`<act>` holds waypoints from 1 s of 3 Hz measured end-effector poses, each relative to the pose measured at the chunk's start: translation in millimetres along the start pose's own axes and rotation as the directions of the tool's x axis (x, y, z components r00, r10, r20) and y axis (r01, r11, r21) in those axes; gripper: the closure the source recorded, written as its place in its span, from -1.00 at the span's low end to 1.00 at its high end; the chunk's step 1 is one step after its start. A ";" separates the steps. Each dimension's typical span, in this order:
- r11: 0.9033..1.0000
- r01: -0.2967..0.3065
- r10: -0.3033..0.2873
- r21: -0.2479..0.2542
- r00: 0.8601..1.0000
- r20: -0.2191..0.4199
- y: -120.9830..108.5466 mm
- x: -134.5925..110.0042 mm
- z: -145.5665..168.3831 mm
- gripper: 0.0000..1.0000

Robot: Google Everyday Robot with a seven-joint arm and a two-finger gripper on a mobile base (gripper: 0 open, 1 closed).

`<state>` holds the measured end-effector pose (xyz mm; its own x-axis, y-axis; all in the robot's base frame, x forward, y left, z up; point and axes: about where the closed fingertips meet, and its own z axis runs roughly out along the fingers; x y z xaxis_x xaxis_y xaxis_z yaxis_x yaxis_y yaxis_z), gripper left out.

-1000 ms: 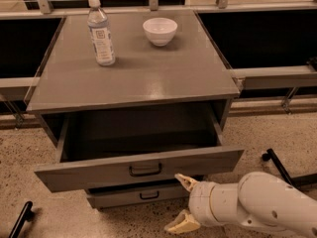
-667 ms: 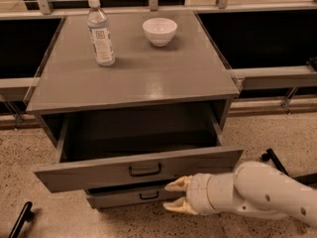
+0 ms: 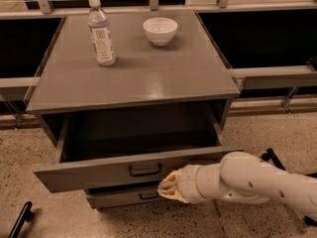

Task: Close top drawer

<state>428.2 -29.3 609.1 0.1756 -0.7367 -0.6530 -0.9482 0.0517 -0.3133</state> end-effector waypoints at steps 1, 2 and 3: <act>0.999 0.009 -0.007 0.044 0.999 -0.040 -14.7 -1.2 9.0 -0.06; 0.992 -0.036 0.048 0.123 0.994 -0.093 -34.7 2.7 16.7 -0.68; 0.991 -0.035 0.047 0.127 0.995 -0.093 -34.0 2.3 16.0 -1.00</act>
Offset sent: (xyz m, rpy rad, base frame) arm 0.0572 0.0003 -0.0054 -0.0899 -0.0688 -0.2600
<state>465.0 -22.0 607.2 0.1051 -0.7931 -0.6000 -0.9127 0.1627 -0.3749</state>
